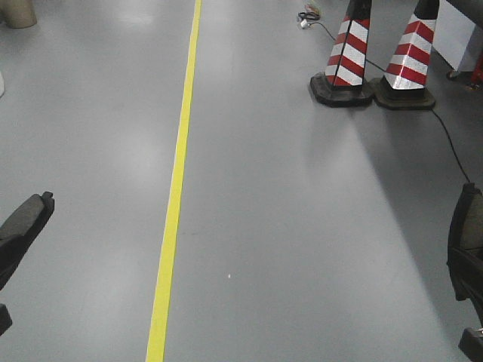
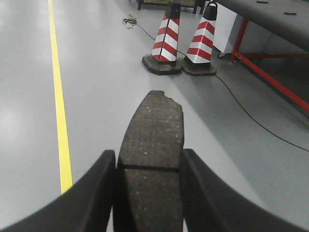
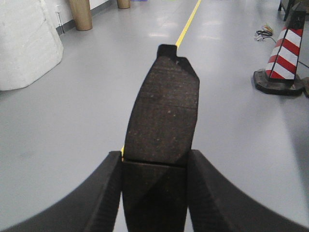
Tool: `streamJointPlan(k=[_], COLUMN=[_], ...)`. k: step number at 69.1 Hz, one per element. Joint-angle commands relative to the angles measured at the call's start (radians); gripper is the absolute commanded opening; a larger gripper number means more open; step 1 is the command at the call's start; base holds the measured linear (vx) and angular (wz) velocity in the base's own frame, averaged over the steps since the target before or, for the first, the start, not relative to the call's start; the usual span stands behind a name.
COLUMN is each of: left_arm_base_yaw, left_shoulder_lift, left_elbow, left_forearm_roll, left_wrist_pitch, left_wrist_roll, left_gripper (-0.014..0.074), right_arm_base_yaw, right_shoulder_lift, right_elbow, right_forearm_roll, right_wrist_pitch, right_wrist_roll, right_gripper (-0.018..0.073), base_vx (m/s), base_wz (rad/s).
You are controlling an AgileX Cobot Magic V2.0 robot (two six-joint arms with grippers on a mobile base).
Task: Move and align brake pads A on conveyor
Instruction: 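Drive along the yellow floor line toward the red-and-white cones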
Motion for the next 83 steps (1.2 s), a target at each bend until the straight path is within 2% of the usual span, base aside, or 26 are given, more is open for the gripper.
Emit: streamJointPlan(k=[1, 83], left_arm_base_yaw=[-0.002, -0.002], left_shoulder_lift=[0.004, 0.004], left_elbow=[-0.031, -0.031], left_forearm_roll=[0.001, 0.001], left_wrist_pitch=[-0.1, -0.1], left_wrist_roll=[-0.001, -0.001], left_gripper=[0.0108, 0.0108], right_arm_base_yaw=[-0.002, -0.002], right_shoulder_lift=[0.003, 0.003], right_elbow=[-0.029, -0.029], right_forearm_roll=[-0.02, -0.02], right_wrist_pitch=[-0.095, -0.095], right_wrist_roll=[-0.005, -0.005], right_gripper=[0.0003, 0.0003], base_vx=[0.56, 0.58], base_wz=[-0.01, -0.01])
